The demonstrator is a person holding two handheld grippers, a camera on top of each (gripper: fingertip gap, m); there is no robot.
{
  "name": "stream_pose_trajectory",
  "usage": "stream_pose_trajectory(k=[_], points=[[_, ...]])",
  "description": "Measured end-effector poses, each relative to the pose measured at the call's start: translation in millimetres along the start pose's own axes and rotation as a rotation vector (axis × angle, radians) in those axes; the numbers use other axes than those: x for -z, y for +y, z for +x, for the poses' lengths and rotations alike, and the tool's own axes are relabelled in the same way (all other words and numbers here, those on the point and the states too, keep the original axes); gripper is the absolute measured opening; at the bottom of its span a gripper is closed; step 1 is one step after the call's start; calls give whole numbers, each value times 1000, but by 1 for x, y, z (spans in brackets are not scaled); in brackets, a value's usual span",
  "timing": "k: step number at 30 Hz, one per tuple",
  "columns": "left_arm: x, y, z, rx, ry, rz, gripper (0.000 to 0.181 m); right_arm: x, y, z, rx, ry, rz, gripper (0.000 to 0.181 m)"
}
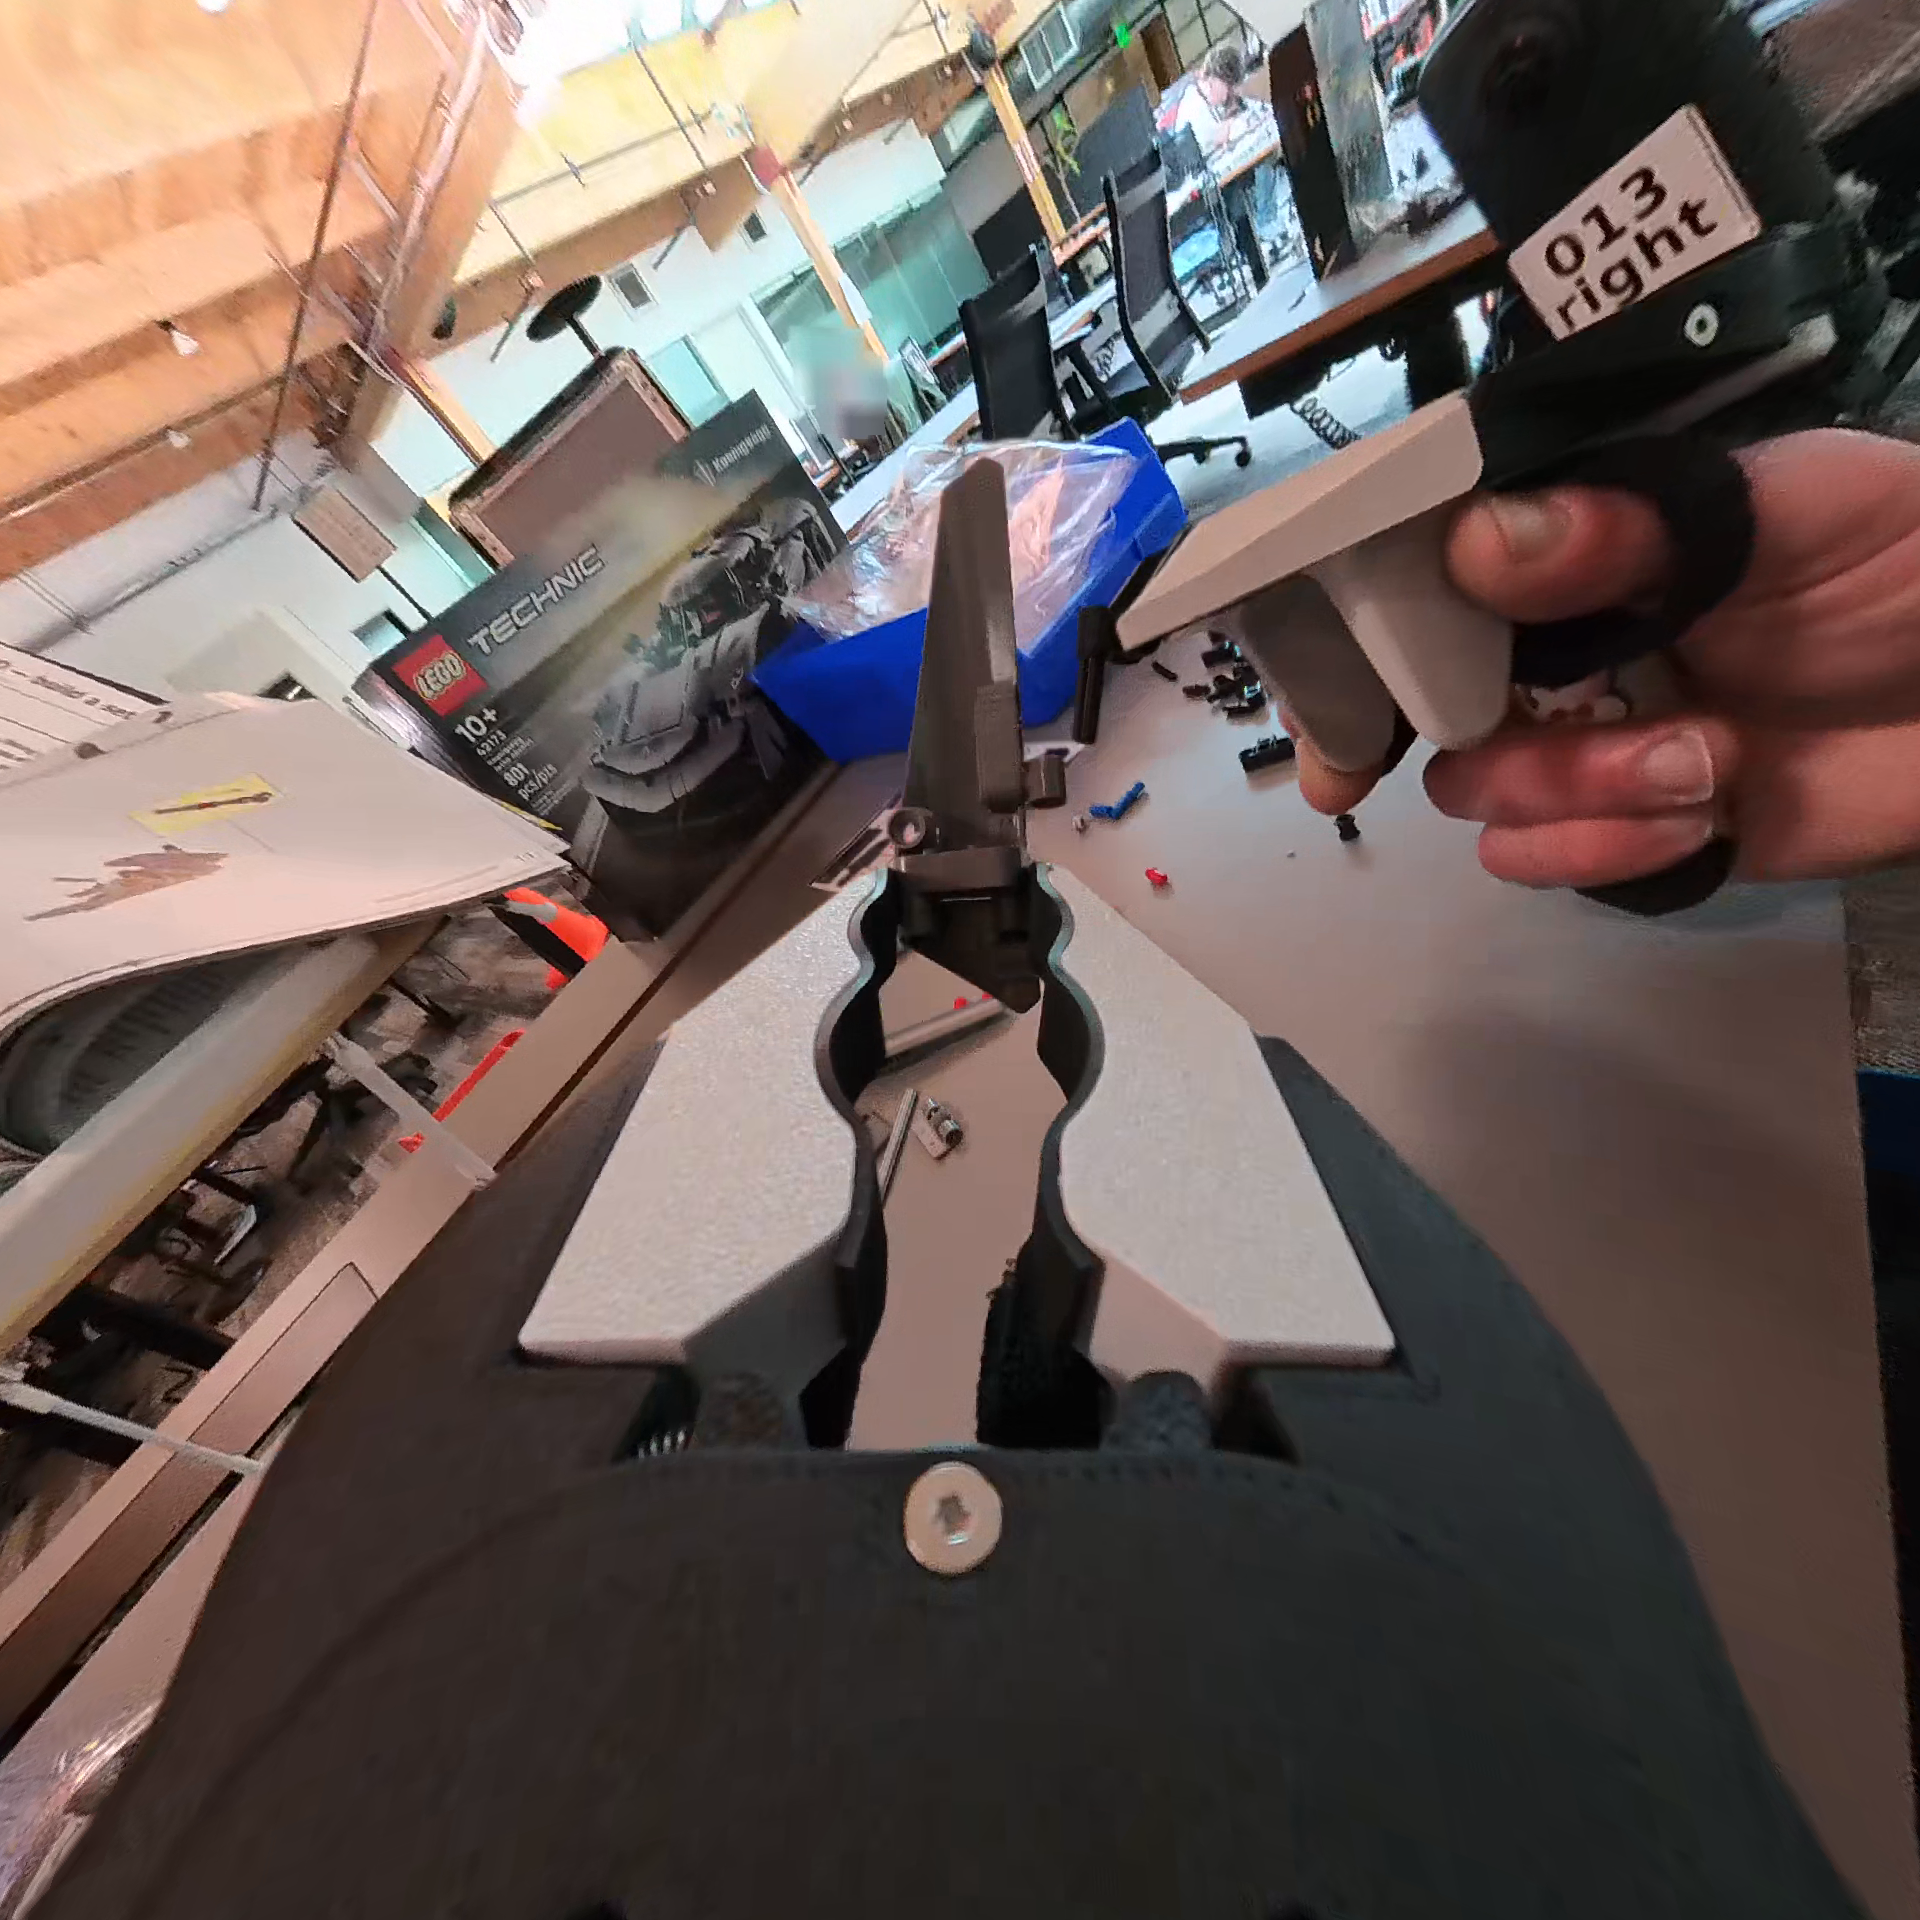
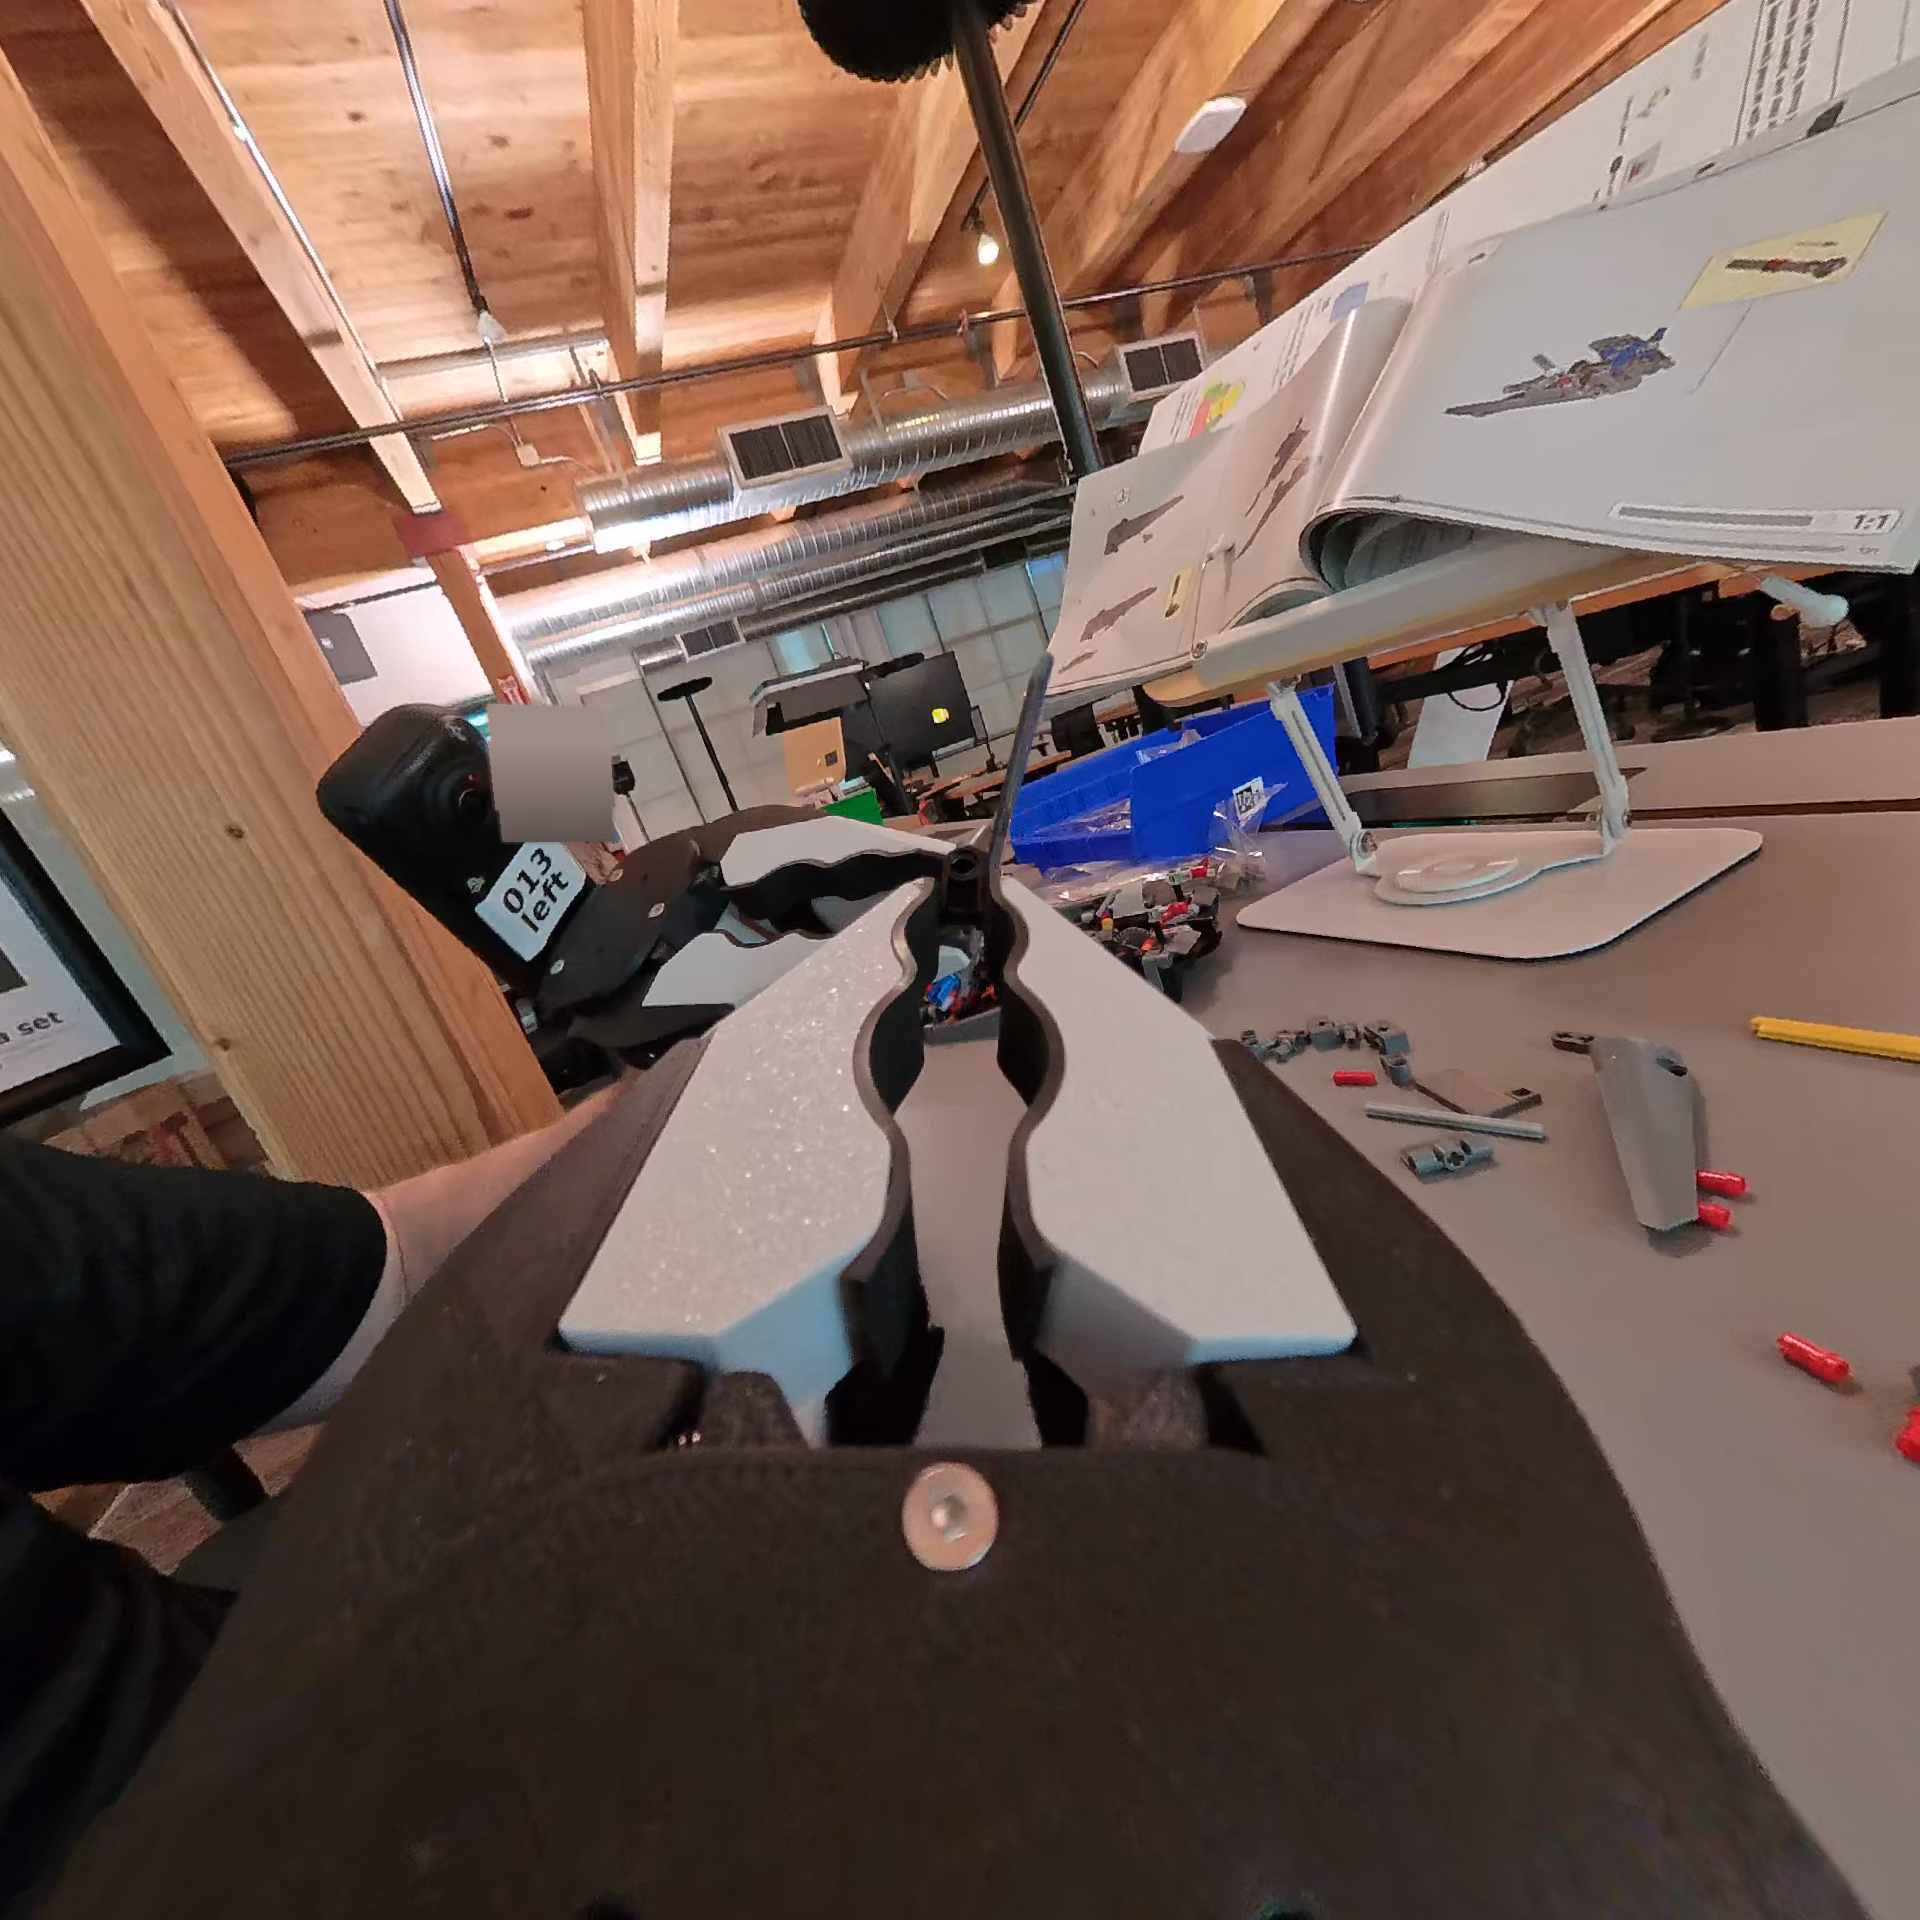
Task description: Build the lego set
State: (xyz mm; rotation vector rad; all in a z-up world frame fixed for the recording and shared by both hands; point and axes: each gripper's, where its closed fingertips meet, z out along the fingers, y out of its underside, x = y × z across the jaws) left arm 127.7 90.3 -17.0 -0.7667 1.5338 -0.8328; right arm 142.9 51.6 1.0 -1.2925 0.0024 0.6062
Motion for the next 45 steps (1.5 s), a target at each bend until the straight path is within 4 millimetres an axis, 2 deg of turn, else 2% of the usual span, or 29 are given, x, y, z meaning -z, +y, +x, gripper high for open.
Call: stream_pose_trajectory(k=[16, 24, 31, 34, 43, 45], points=[[-4, -13, 2, -142, -92, 20, 22, -2, -6, -3, -63, -34, 61, 5], [-2, -20, 0, -266, -151, 26, 21, -4, -4, -5, -130, -38, 12, 5], [-1, -25, -1, -333, -192, 12, 21, -9, 0, -8, -118, -26, -10, 5], [-1, -23, -2, -332, -196, -9, 21, -10, 1, -8, -75, -7, -30, 5], [-2, -17, -9, -309, -203, -72, 21, -17, 4, -7, 221, 145, -127, 5], [-2, -17, -9, -304, -199, -74, 21, -17, 4, -7, 219, 143, -130, 5]])
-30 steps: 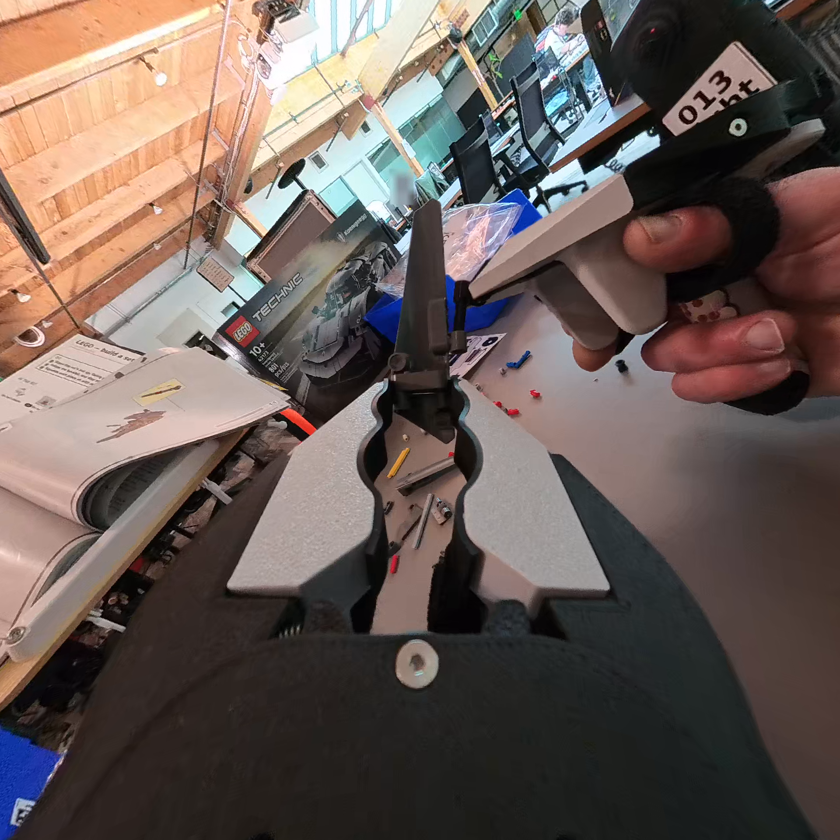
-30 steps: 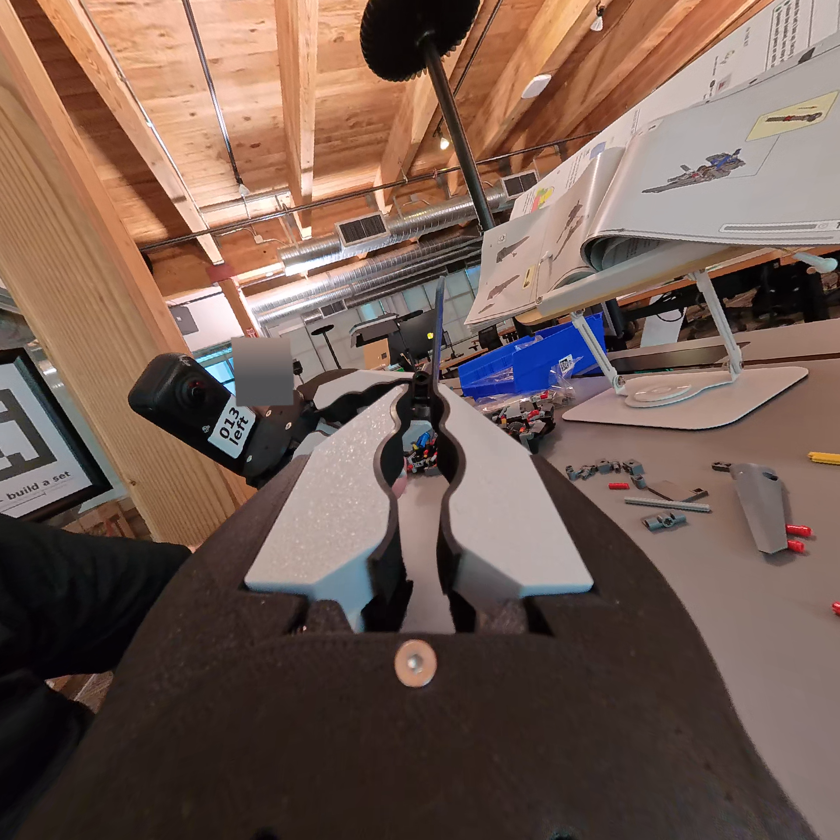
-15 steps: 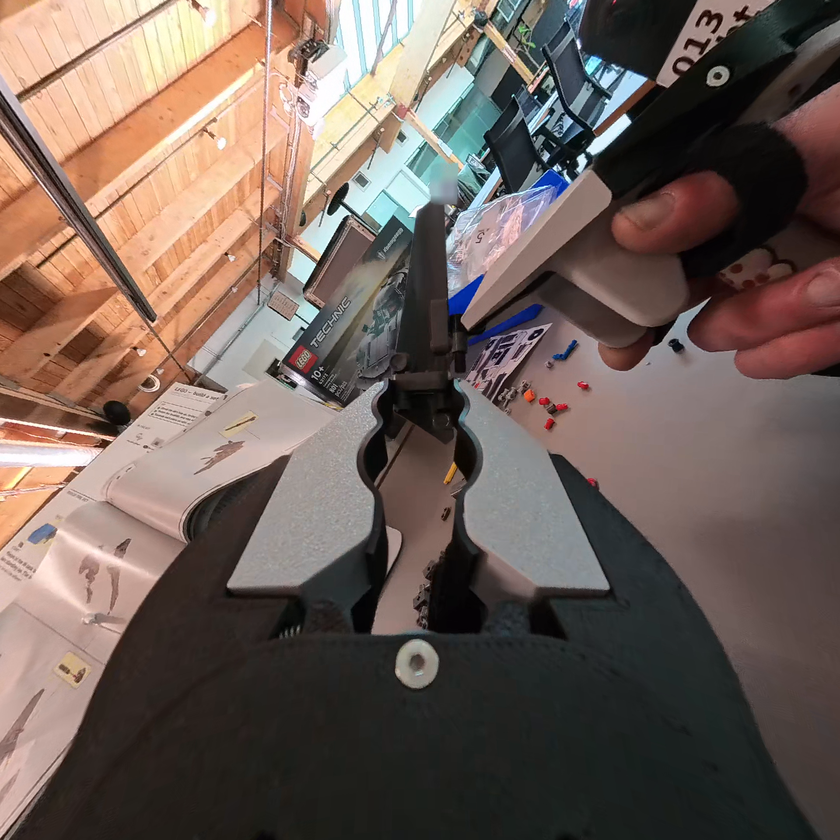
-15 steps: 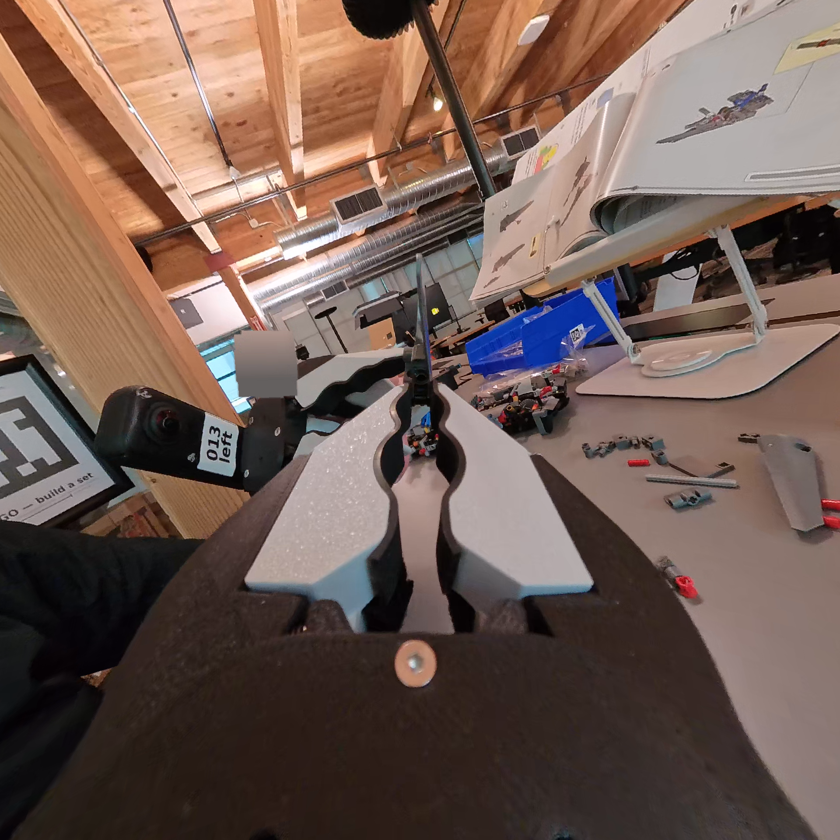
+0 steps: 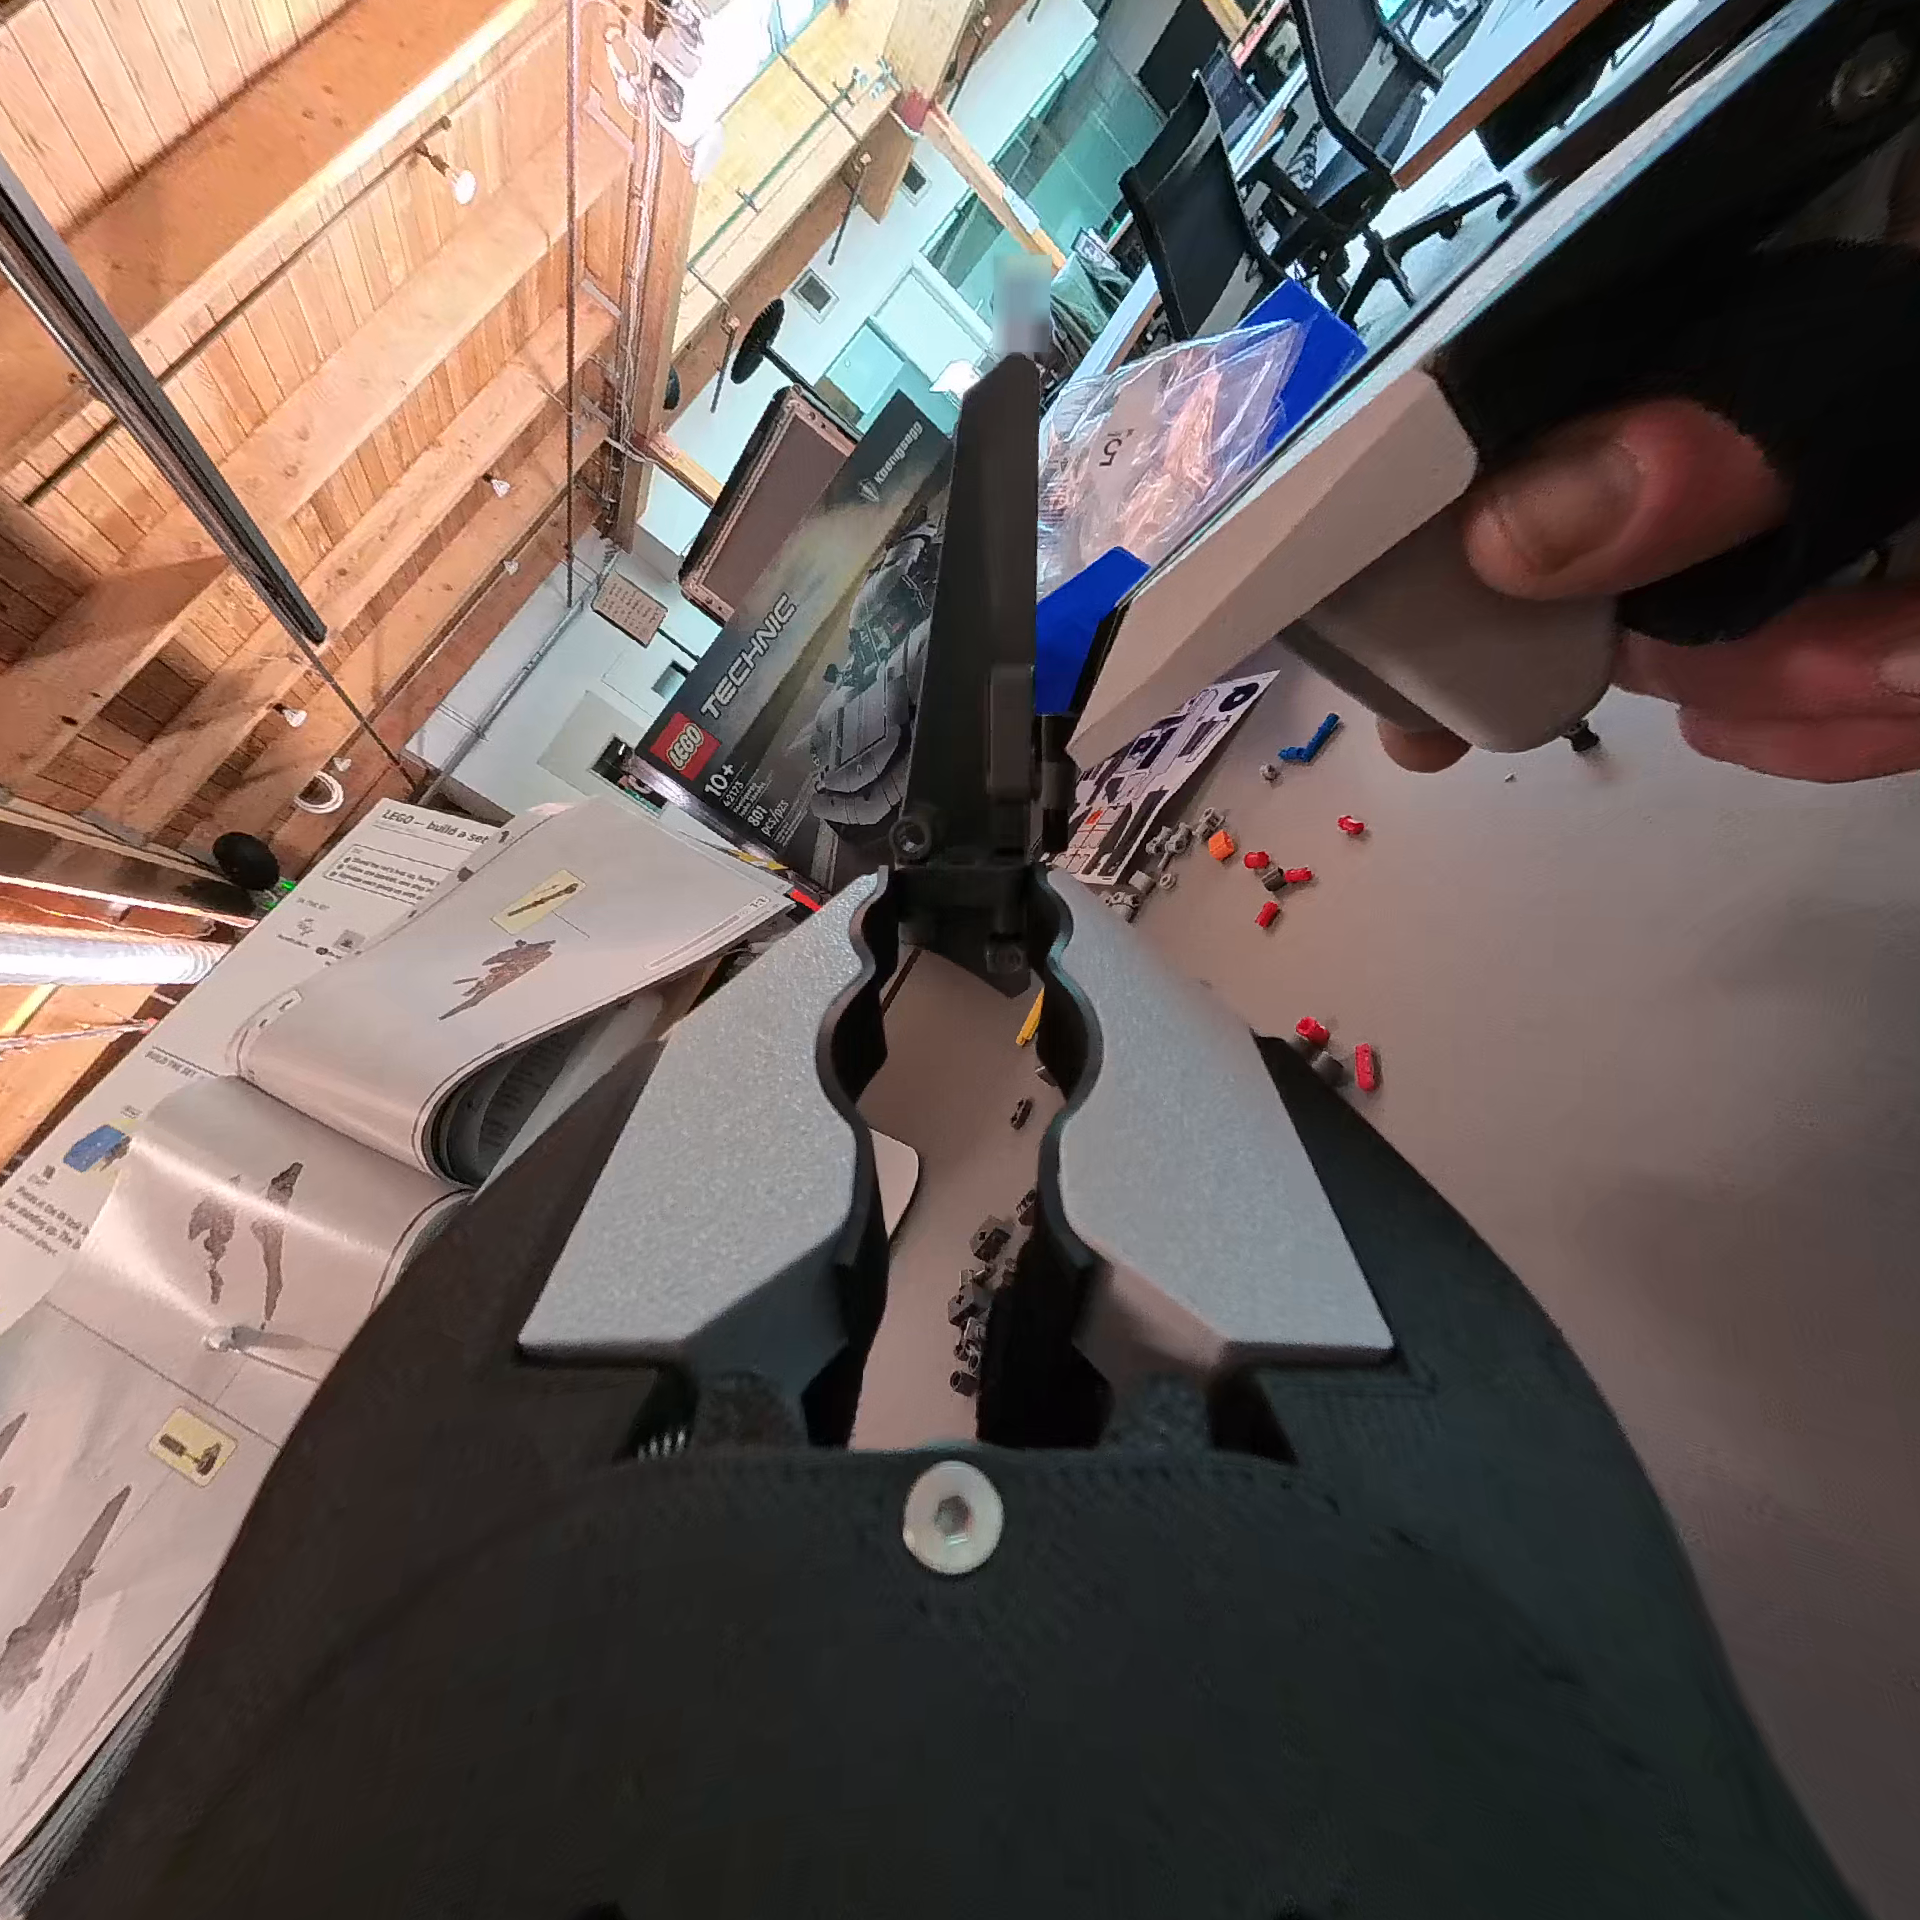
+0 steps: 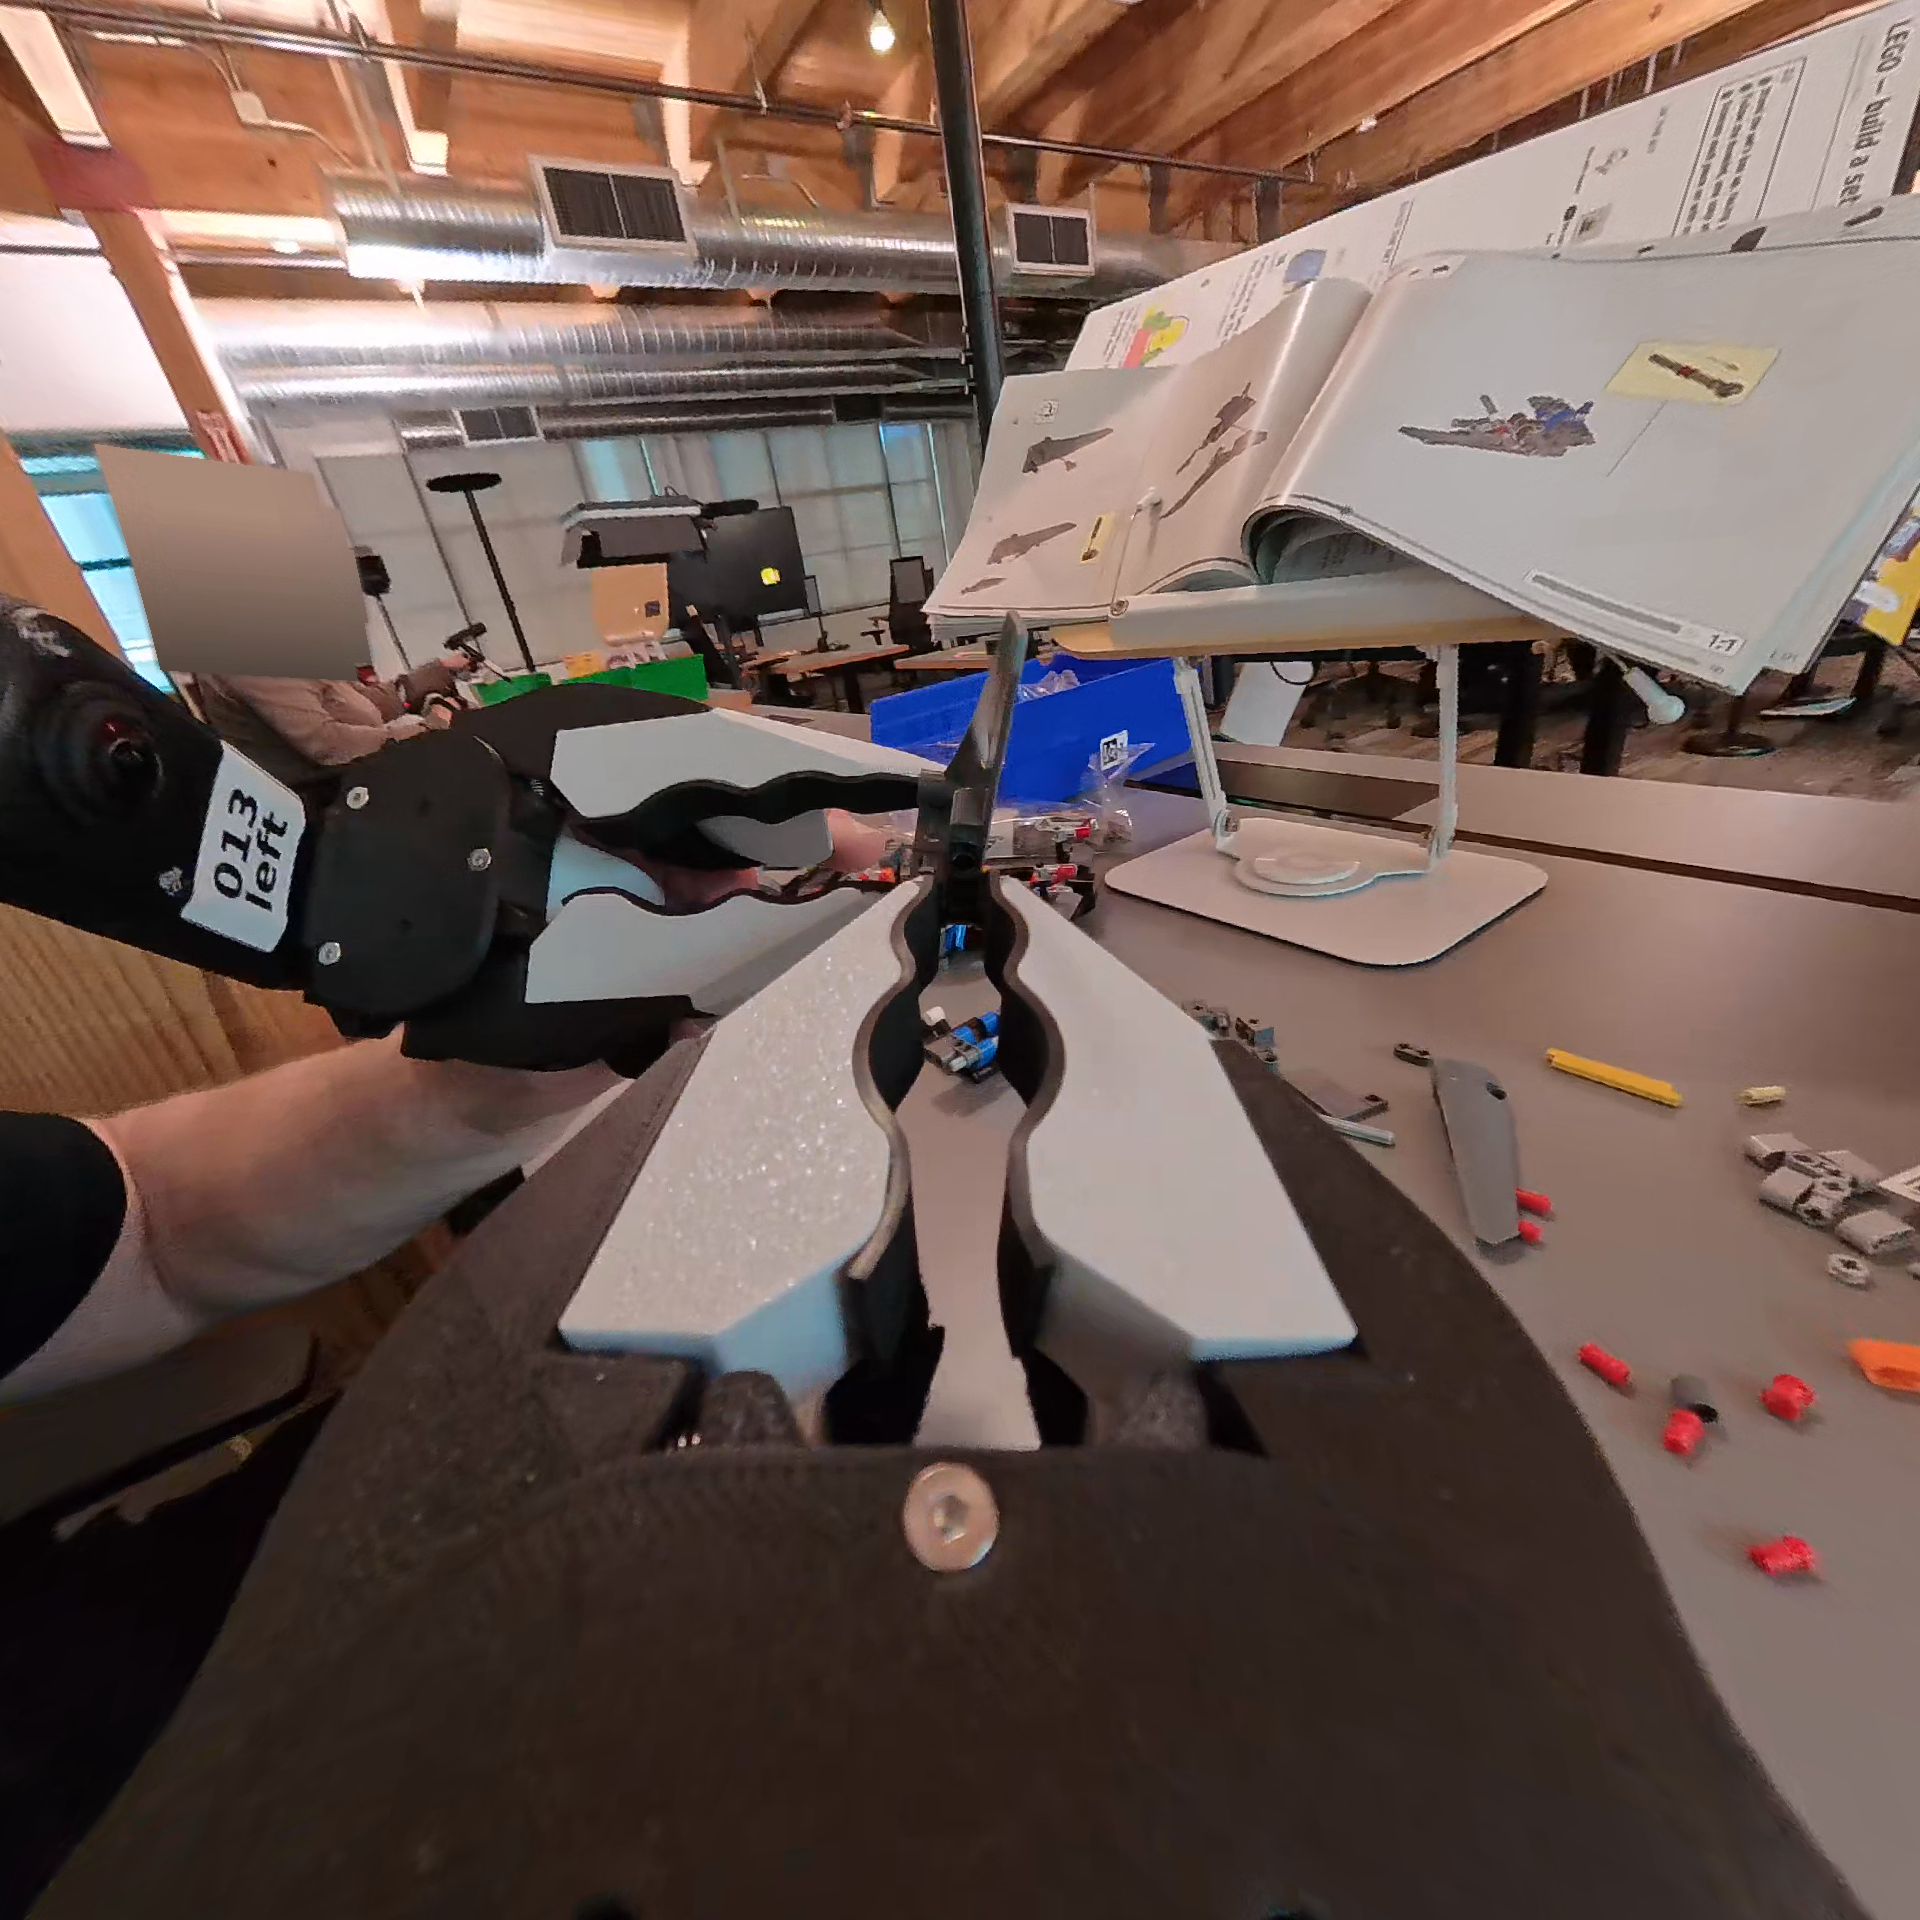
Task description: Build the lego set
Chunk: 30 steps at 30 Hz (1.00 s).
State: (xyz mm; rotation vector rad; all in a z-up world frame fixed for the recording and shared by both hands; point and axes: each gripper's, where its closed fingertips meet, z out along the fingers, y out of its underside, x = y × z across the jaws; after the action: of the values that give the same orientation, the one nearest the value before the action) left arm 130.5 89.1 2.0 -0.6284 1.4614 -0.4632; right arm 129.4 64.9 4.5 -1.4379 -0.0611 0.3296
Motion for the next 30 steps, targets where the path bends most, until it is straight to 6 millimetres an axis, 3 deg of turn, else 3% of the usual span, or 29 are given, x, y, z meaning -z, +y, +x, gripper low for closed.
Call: stream_pose_trajectory(k=[8, 30], points=[[0, 2, -1, 3, -4, -4, 21, -2, 0, 2, -64, -49, 15, 5], [5, 4, -9, 5, -28, -25, 21, -10, -4, -4, -31, -54, 0, 5]])
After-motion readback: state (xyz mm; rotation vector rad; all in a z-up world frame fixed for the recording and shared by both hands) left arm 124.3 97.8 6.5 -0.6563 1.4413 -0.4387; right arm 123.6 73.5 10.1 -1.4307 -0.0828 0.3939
